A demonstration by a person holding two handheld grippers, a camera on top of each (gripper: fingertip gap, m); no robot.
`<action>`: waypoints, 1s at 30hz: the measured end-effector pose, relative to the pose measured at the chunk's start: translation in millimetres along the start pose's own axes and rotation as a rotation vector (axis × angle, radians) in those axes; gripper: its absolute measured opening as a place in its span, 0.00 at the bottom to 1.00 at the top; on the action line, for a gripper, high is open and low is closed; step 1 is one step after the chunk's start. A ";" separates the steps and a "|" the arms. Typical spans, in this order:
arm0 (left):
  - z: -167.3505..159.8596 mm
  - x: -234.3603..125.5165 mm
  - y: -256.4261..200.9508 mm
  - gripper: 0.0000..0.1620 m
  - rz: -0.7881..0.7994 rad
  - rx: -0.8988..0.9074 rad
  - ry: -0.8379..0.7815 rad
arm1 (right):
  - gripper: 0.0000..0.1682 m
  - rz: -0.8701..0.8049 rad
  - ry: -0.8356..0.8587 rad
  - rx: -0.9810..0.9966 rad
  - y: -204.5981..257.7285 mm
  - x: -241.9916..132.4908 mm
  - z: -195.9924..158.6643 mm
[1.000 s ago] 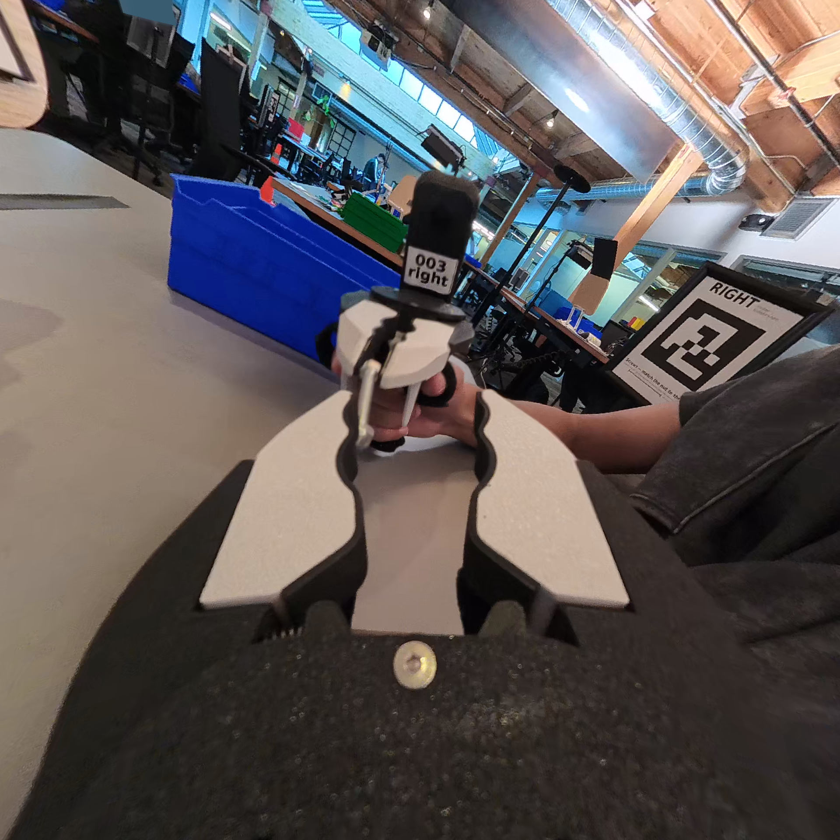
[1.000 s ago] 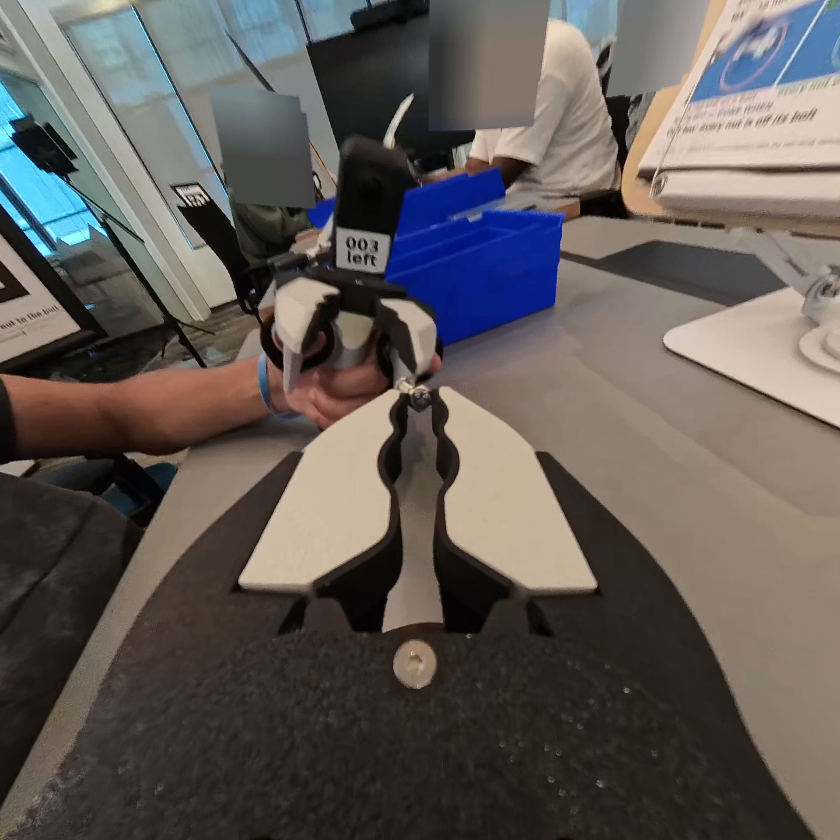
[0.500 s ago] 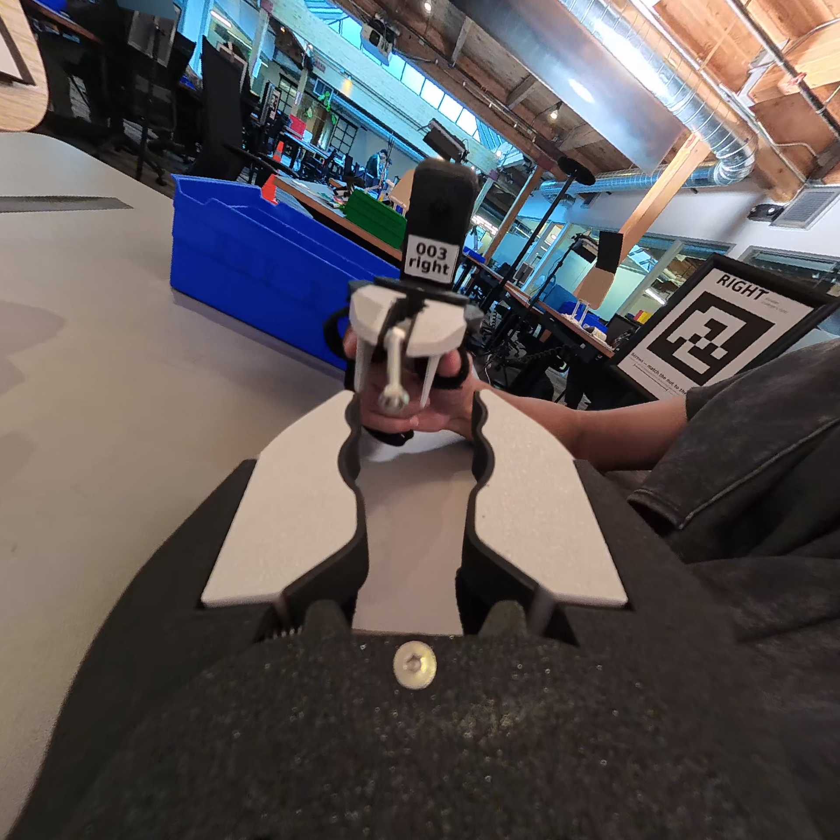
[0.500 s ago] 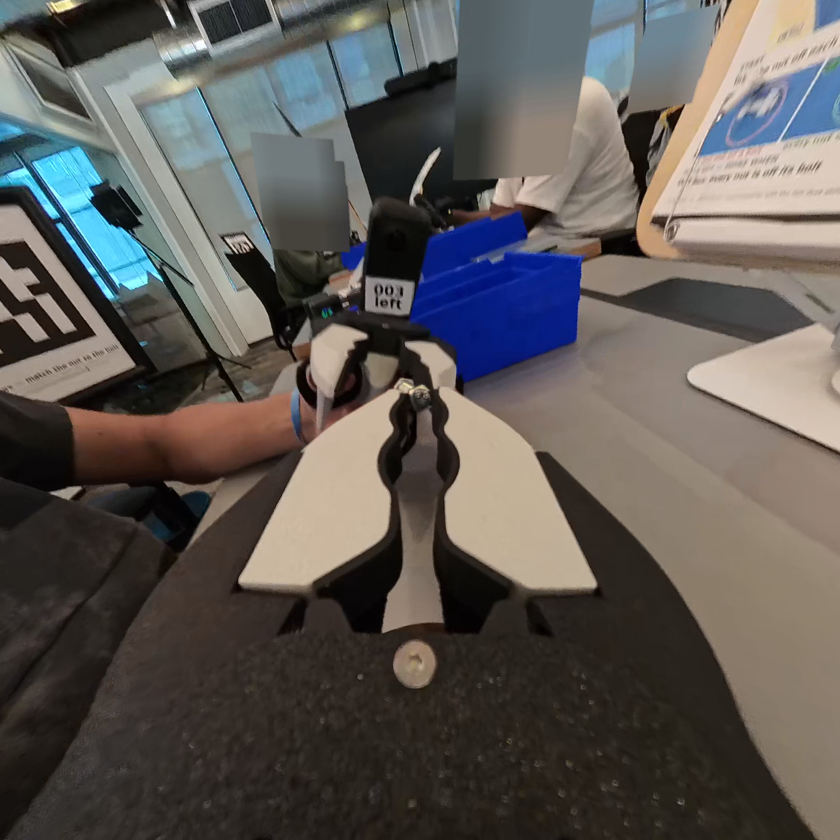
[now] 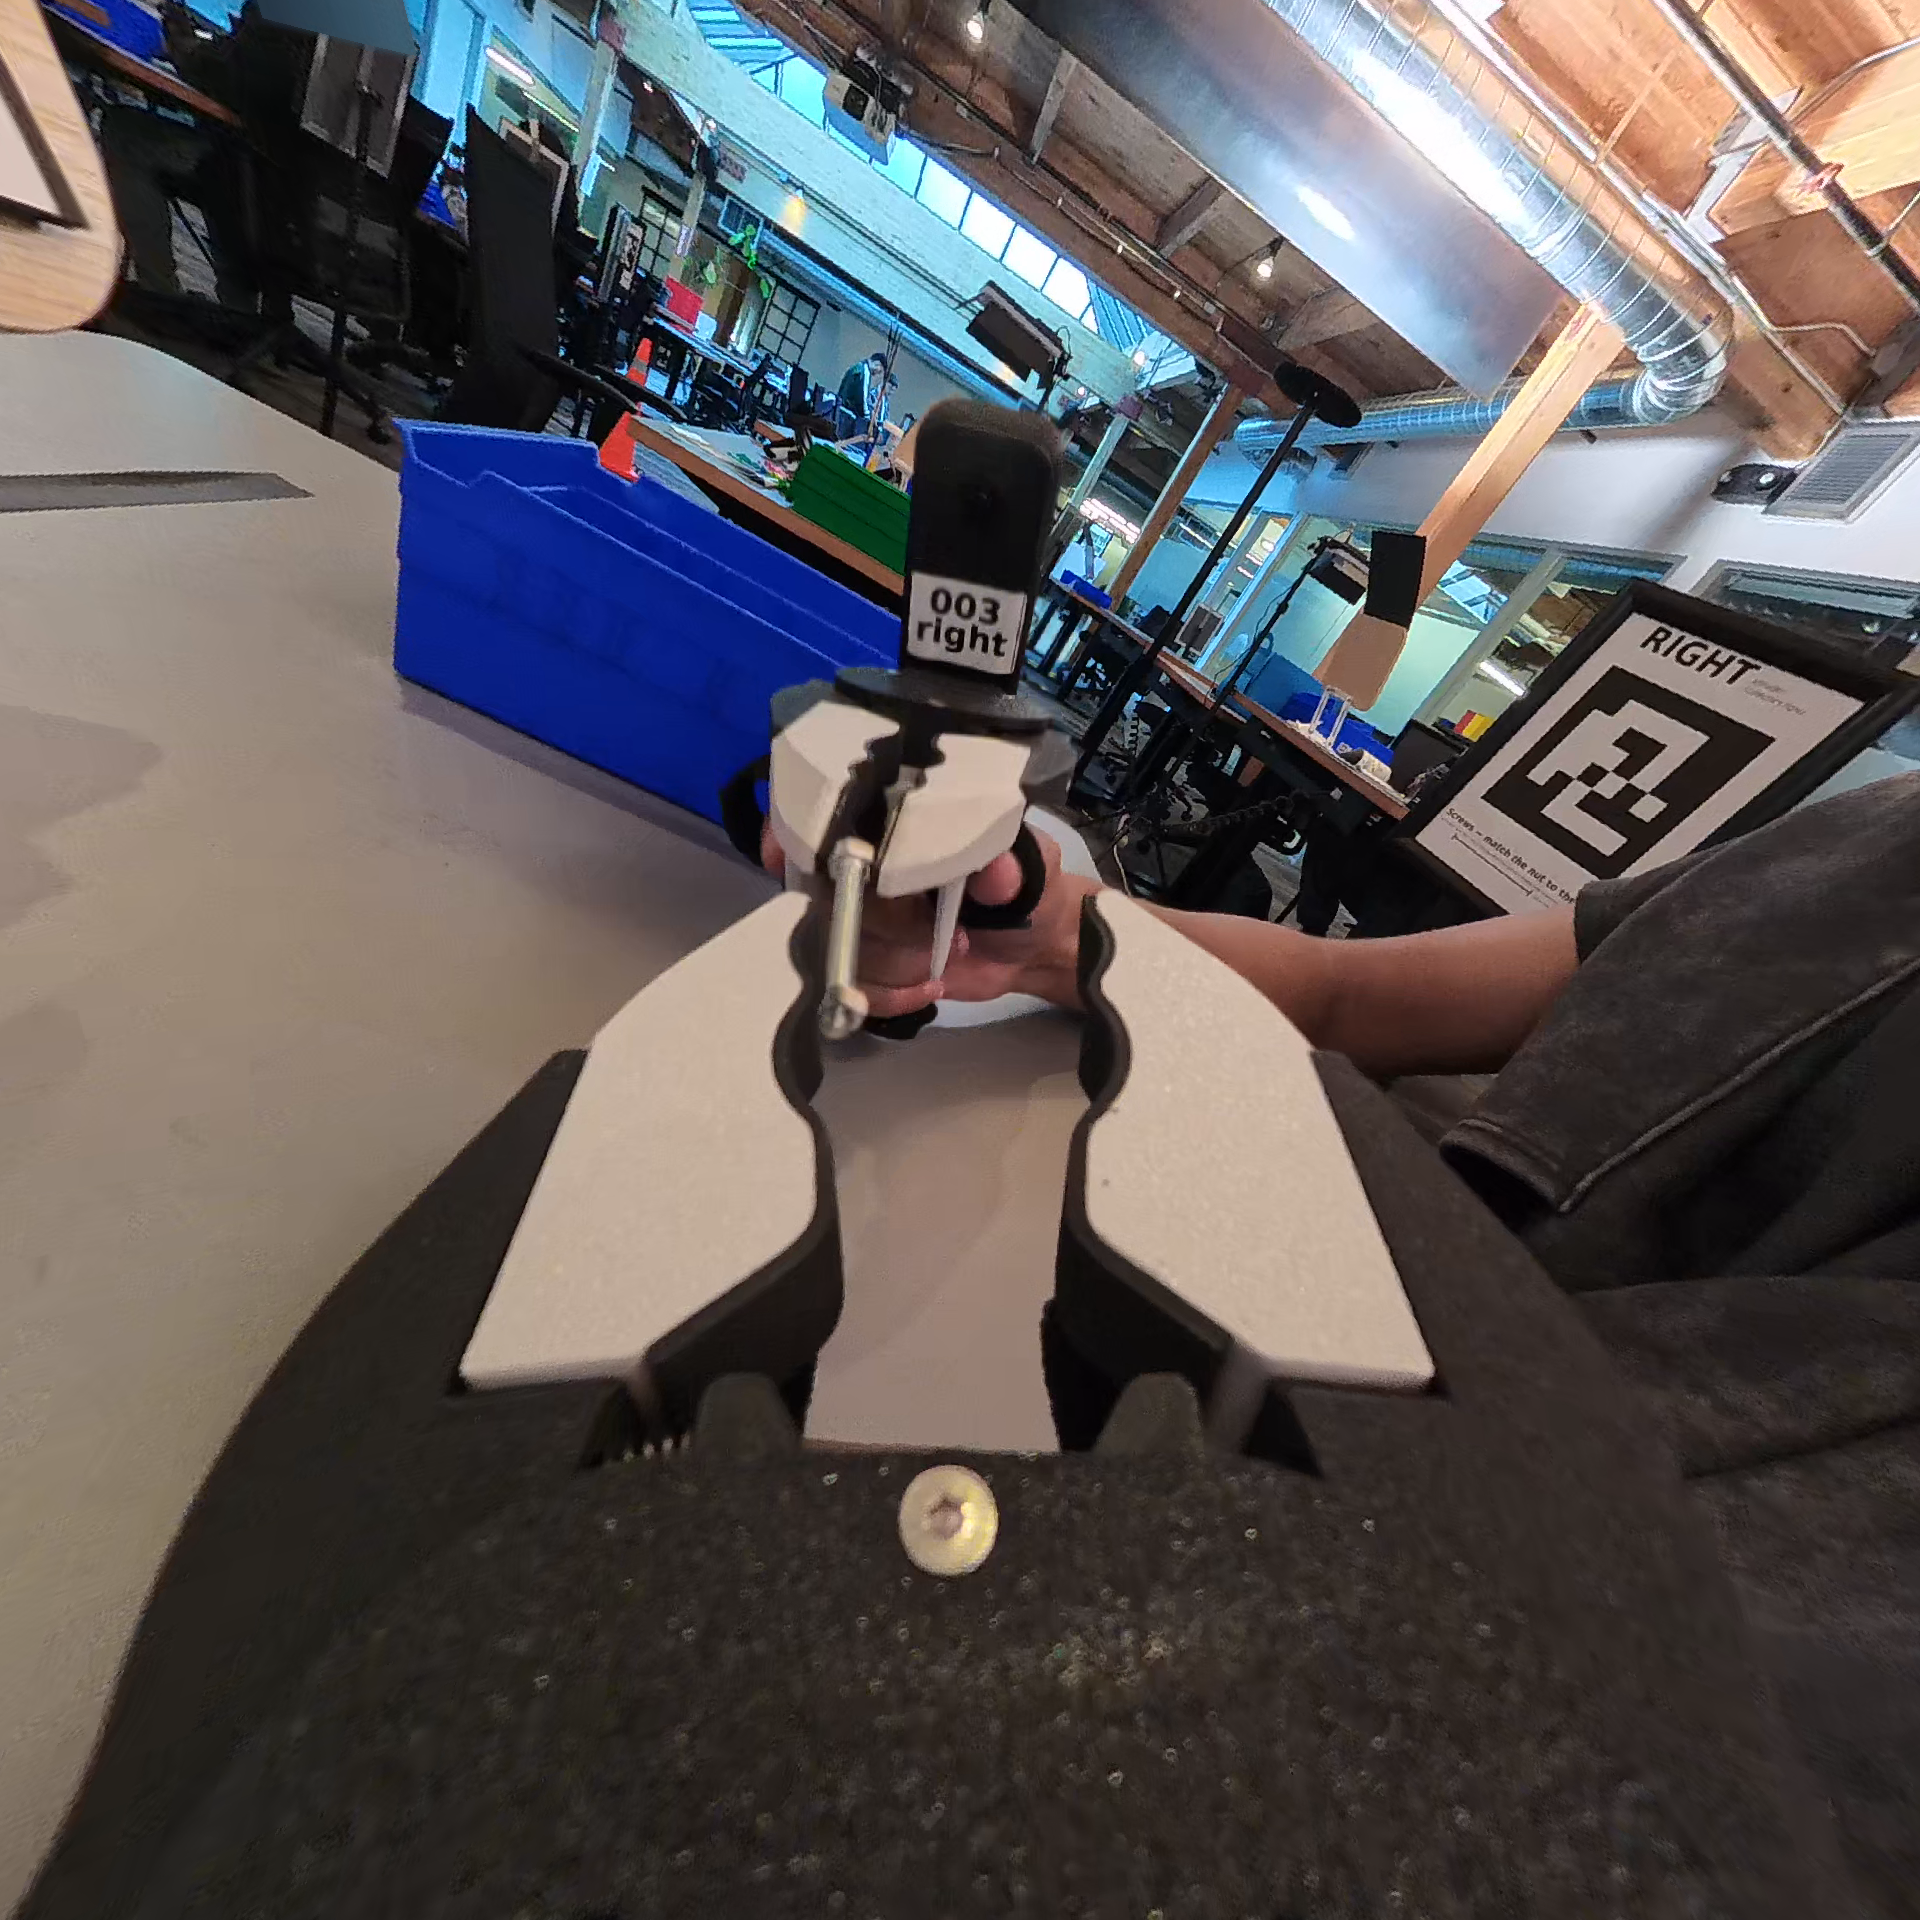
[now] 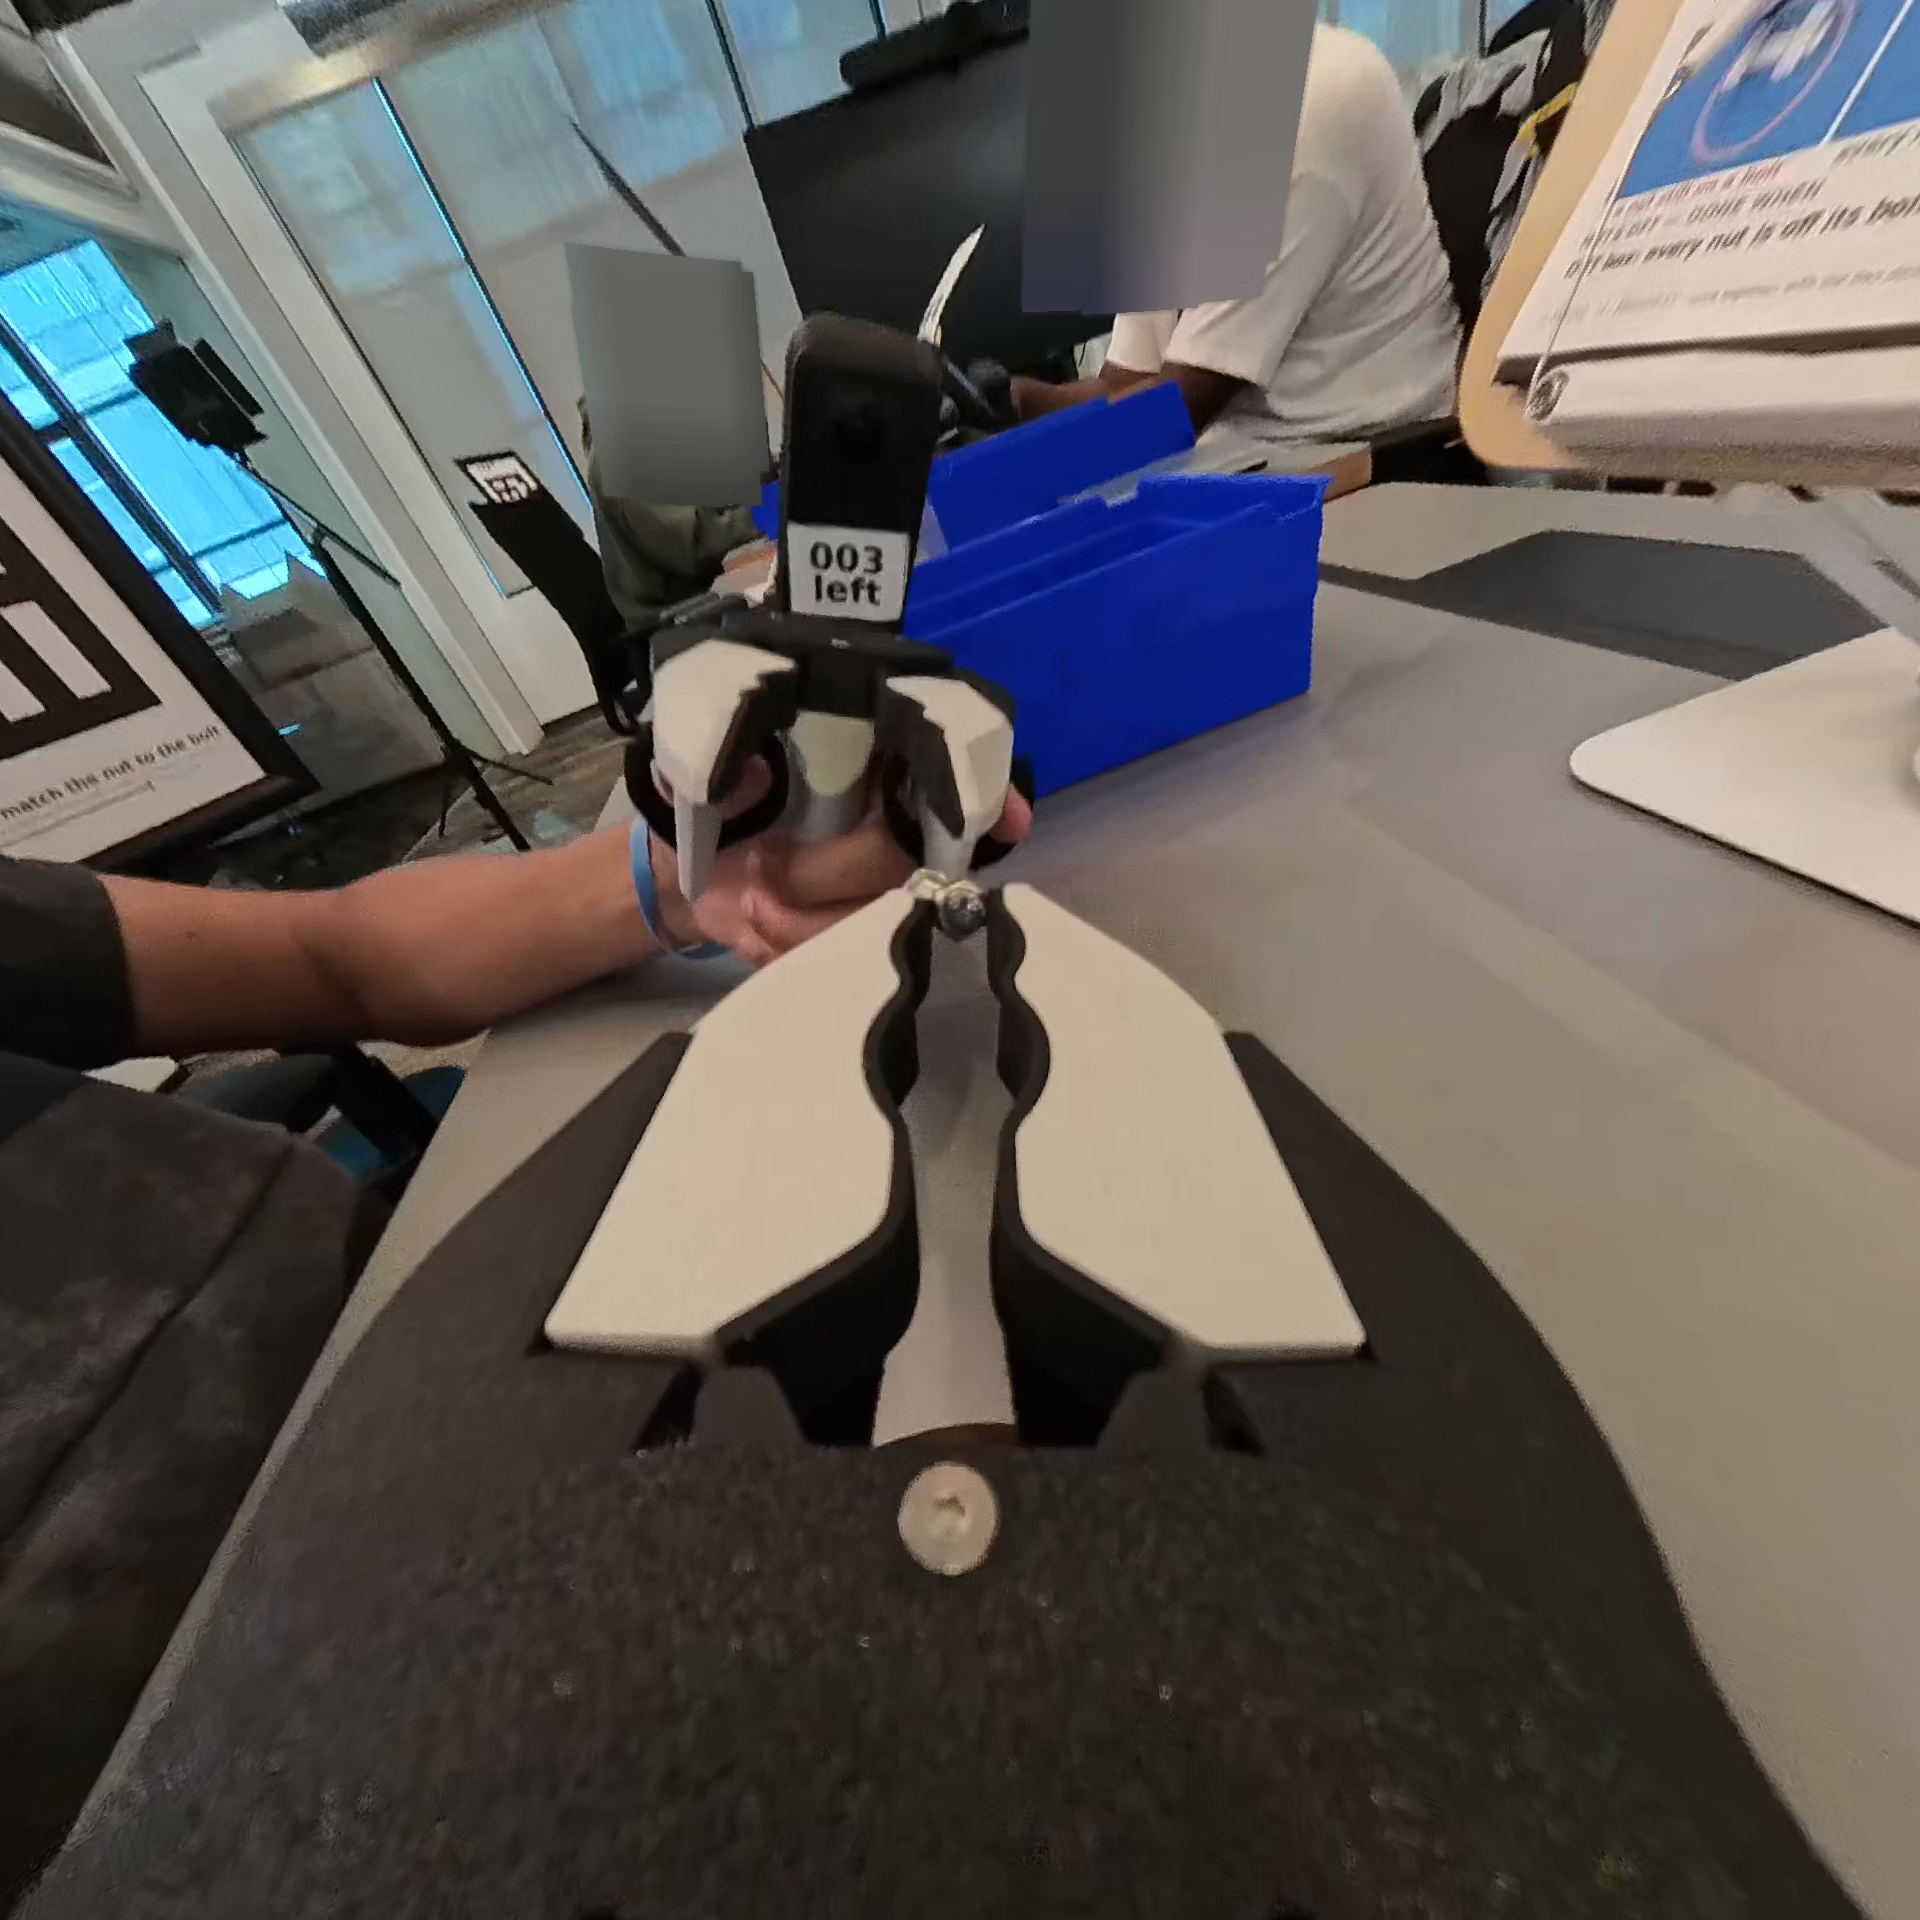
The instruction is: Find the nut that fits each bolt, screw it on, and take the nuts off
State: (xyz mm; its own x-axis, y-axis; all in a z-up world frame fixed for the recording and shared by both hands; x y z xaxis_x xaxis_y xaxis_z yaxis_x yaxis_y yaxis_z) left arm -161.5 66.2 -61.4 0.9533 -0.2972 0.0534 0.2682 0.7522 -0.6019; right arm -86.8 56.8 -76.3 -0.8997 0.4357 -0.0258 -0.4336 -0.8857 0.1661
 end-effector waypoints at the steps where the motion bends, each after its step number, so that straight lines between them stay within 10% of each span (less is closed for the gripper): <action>1: 0.5 -0.4 0.9 0.28 0.004 -0.002 -0.002 | 0.06 0.006 -0.005 -0.005 1.0 -0.5 0.6; 30: 2.6 -2.4 0.0 0.28 0.009 0.009 -0.013 | 0.06 0.007 0.024 0.008 -0.2 5.4 -4.0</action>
State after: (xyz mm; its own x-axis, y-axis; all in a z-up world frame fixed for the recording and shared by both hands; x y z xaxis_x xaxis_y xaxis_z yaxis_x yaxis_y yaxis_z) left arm -163.4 68.5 -59.5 0.9573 -0.2830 0.0586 0.2611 0.7600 -0.5951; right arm -91.8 58.7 -80.4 -0.9037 0.4256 -0.0478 -0.4271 -0.8873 0.1742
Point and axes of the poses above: each gripper's, where its closed fingertips meet, x out along the fingers, z out of its top, y = z × x across the jaws, the point moved 3 cm from there along -x, back along the fingers, and after that the axes turned 8 degrees about -x, right-handed, at the moved point
